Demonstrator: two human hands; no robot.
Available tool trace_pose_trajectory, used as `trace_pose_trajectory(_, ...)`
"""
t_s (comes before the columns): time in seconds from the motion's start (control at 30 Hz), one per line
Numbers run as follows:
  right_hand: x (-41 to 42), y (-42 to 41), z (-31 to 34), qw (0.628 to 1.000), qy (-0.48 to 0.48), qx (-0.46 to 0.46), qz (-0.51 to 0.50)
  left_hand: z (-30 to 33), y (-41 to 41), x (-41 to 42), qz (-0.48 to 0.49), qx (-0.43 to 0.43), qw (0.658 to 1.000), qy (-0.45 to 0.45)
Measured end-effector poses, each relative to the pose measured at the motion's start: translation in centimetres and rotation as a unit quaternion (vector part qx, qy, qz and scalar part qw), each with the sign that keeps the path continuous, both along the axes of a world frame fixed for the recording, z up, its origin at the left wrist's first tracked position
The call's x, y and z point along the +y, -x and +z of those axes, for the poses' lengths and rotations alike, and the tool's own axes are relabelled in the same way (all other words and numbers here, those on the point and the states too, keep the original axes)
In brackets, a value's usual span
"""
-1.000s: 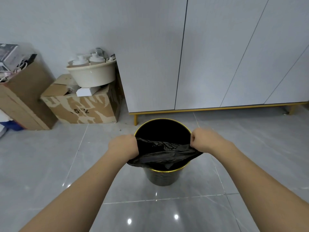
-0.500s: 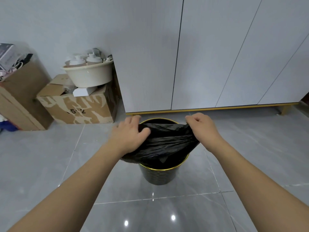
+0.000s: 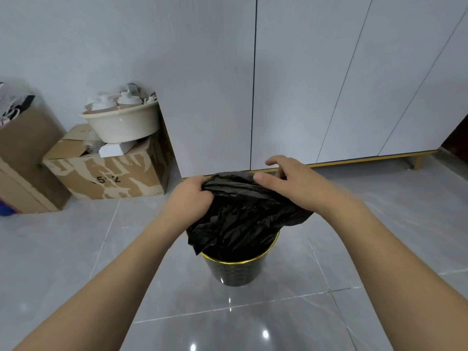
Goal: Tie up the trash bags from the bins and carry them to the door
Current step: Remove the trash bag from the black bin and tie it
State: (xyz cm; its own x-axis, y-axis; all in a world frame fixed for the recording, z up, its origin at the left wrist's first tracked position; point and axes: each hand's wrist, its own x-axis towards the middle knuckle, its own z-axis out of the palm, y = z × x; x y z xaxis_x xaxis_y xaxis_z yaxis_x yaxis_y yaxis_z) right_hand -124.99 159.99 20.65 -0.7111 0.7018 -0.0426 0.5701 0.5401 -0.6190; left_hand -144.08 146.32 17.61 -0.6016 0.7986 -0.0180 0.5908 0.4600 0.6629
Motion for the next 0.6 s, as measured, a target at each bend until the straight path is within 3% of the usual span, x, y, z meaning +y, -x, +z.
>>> trace_pose_trajectory(0.17,-0.1,-0.2,0.2,0.97,-0.066,-0.225,0.058,2.8,-0.4,-0.1,0.02,-0.184,0.981,-0.049)
trace_pose_trajectory(0.37,1.7,-3.3,3.1,0.964,-0.174,-0.164,-0.118,7.9,-4.3,0.4,-0.093,-0.368,0.922,-0.074)
trace_pose_trajectory(0.6,4.7,-7.3,4.2,0.963,-0.151,-0.125,-0.186,9.0,-10.3,2.3,-0.192,-0.522,0.831,-0.011)
